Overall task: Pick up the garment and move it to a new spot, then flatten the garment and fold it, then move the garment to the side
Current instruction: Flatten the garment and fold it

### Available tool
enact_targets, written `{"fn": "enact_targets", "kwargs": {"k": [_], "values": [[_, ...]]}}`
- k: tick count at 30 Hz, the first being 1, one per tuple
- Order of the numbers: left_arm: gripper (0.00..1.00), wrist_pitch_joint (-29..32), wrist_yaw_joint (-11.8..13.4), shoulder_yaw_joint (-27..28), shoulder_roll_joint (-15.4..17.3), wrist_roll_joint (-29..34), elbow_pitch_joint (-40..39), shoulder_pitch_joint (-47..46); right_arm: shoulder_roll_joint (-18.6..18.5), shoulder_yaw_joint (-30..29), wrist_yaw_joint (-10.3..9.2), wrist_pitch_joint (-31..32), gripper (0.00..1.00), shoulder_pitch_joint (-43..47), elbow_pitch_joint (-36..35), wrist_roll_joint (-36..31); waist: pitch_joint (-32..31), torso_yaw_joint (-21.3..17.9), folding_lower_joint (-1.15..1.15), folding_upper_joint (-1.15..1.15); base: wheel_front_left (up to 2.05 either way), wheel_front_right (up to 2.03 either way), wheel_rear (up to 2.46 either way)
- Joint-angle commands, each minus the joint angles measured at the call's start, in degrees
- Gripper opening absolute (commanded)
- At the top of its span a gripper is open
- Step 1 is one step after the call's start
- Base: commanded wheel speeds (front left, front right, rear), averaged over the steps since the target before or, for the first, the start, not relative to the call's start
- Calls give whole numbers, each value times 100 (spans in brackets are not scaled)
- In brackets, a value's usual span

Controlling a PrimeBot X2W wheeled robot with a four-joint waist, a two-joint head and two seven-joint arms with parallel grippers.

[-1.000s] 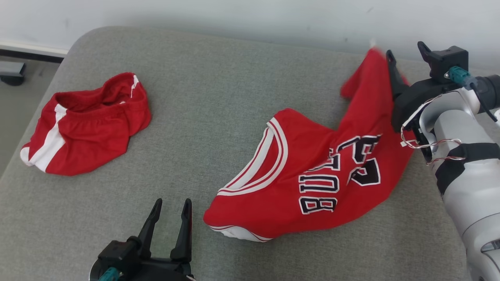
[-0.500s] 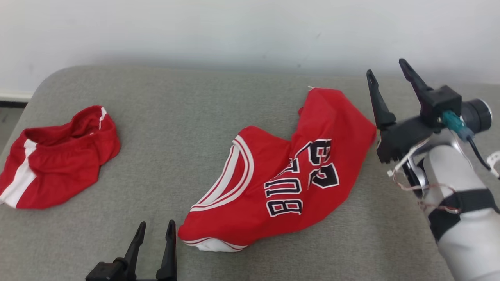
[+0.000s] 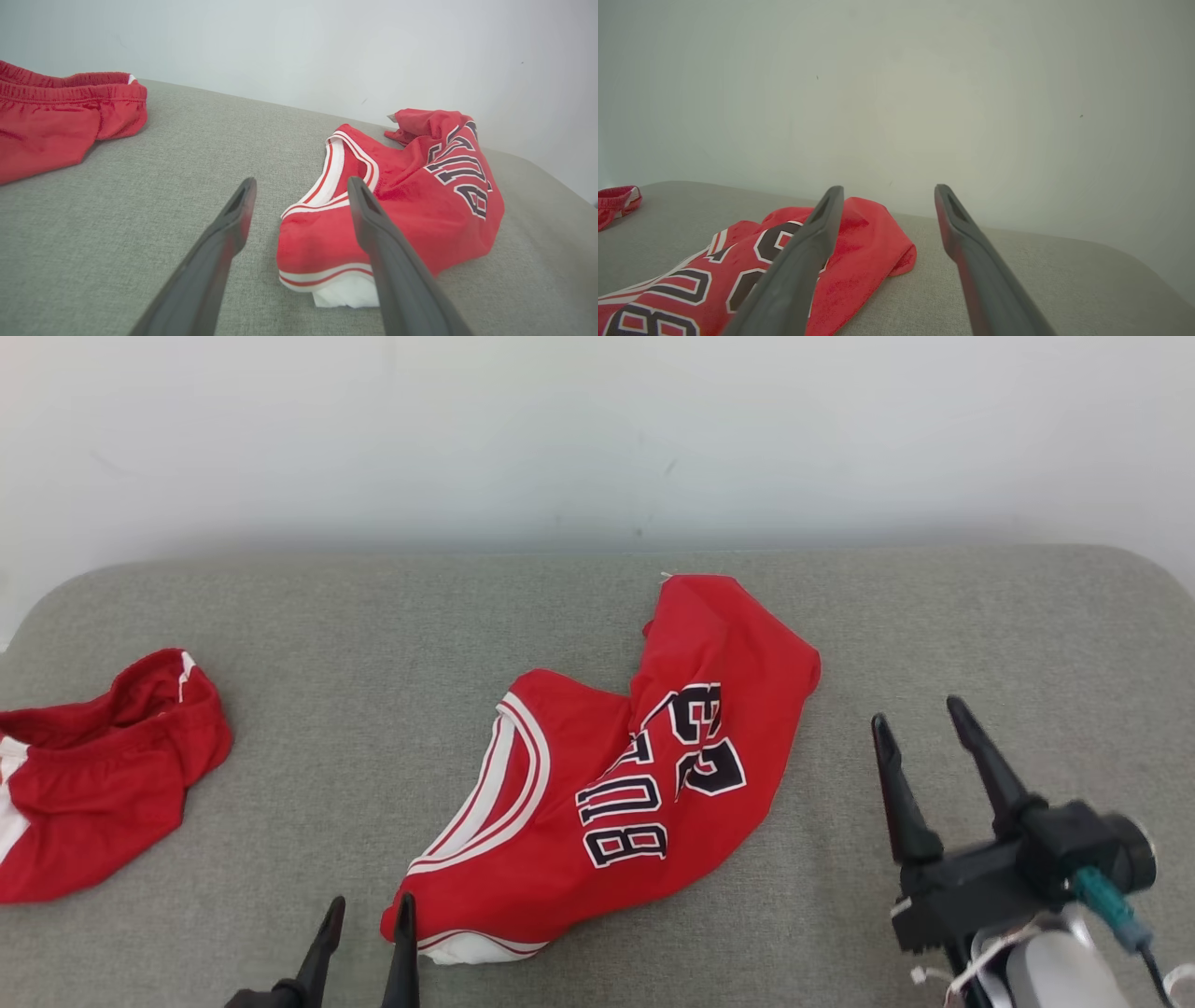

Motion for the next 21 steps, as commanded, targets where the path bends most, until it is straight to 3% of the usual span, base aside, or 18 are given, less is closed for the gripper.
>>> {"fn": "enact_targets", "kwargs": {"k": [1,13,21], "values": [[100,-13,5,-17,-4,38,28,109,58,-27,-13,-6,100,117,-71,-25,-20,-49,1,0,0,0,0],[100,-13,5,-248,6,53,611,135,794,-300,-13,-6,100,1196,-307,-265,120,-240,1,0,0,0,0],[100,-13,5,-275,4,-49,1128,-72,923,-281,-13,-6,100,1156,-223,-284,188,-365,1,0,0,0,0]]}}
